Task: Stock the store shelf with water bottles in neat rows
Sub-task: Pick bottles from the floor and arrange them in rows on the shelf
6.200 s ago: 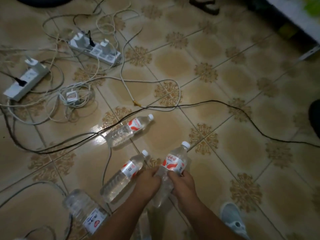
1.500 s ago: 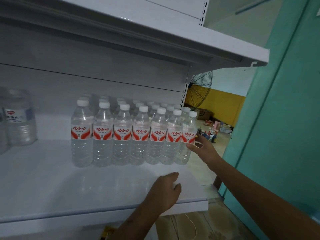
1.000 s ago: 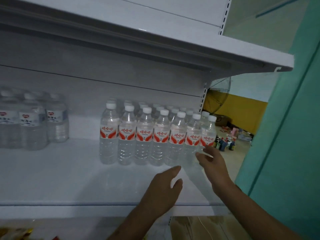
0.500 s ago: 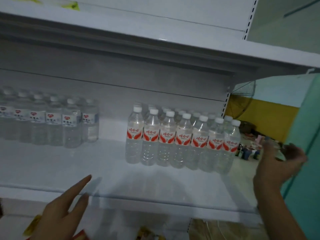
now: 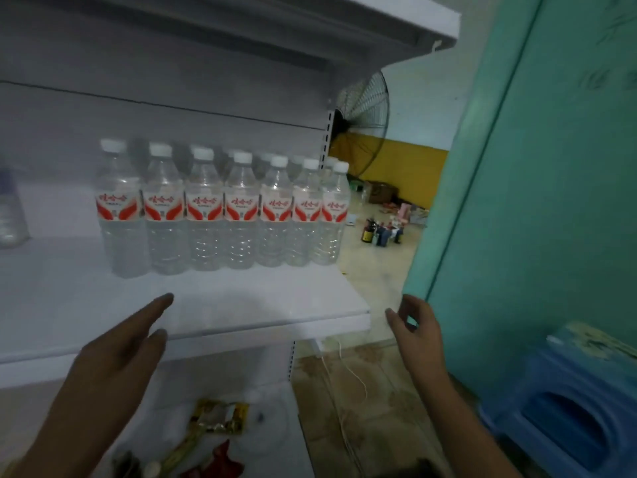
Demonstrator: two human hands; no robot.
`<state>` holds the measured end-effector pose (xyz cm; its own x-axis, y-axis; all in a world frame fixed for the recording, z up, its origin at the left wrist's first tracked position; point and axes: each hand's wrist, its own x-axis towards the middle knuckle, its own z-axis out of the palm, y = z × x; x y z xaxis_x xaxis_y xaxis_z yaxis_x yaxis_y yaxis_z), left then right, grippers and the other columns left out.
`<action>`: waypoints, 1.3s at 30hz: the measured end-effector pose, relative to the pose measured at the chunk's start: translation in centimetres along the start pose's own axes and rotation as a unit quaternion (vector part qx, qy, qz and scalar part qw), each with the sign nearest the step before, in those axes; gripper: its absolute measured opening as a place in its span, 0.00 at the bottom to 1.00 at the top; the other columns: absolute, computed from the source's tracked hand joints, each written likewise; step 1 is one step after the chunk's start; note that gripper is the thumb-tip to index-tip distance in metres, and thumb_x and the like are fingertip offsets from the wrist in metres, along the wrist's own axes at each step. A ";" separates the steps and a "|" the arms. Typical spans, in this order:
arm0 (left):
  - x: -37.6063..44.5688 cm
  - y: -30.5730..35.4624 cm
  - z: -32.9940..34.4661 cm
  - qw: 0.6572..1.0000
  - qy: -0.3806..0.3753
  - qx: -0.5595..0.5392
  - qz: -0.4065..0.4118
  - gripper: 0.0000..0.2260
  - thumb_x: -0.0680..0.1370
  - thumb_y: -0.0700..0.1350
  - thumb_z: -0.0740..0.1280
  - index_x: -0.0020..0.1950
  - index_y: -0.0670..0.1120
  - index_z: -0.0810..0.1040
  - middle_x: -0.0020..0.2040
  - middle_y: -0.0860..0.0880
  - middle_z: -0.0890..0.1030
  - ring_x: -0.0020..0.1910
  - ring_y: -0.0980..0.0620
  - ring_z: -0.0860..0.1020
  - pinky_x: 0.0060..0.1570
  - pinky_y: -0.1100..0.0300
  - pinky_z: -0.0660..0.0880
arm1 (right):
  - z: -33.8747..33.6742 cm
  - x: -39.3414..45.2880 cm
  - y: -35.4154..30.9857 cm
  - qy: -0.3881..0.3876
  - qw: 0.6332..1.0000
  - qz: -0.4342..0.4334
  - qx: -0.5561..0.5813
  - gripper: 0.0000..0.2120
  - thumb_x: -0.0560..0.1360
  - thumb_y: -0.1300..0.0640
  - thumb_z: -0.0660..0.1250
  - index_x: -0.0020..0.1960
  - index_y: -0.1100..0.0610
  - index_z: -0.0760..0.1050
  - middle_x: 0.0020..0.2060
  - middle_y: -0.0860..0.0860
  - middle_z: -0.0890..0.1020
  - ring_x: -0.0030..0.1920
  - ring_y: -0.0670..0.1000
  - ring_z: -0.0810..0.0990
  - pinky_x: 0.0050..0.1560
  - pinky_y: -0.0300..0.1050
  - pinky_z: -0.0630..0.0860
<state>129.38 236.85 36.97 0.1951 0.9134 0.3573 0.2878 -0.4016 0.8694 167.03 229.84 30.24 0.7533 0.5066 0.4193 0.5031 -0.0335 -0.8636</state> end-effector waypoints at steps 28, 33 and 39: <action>-20.9 -6.2 -22.1 0.820 0.520 0.123 -0.206 0.20 0.80 0.45 0.59 0.73 0.56 0.67 0.65 0.54 0.76 0.60 0.60 0.75 0.58 0.65 0.73 | 27.2 -38.5 -28.6 -0.751 0.563 -0.280 0.199 0.20 0.76 0.55 0.70 0.64 0.42 0.69 0.59 0.33 0.72 0.60 0.36 0.72 0.59 0.33 0.70; -31.2 -9.0 -22.1 0.681 0.635 0.118 -0.344 0.22 0.79 0.44 0.58 0.74 0.55 0.65 0.66 0.46 0.76 0.63 0.50 0.74 0.58 0.56 0.72 | 27.2 -50.8 -29.4 -0.835 0.384 -0.353 0.174 0.20 0.76 0.53 0.69 0.66 0.42 0.68 0.61 0.39 0.72 0.61 0.39 0.71 0.57 0.33 0.68; -39.6 -11.6 -18.5 0.546 0.712 0.106 -0.428 0.20 0.78 0.42 0.58 0.69 0.52 0.72 0.67 0.56 0.74 0.66 0.61 0.70 0.66 0.65 0.65 | 25.0 -62.2 -27.7 -0.888 0.217 -0.385 0.129 0.21 0.76 0.51 0.68 0.68 0.46 0.69 0.64 0.43 0.72 0.65 0.43 0.70 0.64 0.46 0.71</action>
<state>100.99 206.58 19.08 -0.9799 -0.1635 -0.1142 -0.1662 0.3529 0.9208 95.66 220.82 21.04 -0.9779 -0.1815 -0.1036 -0.0224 0.5837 -0.8117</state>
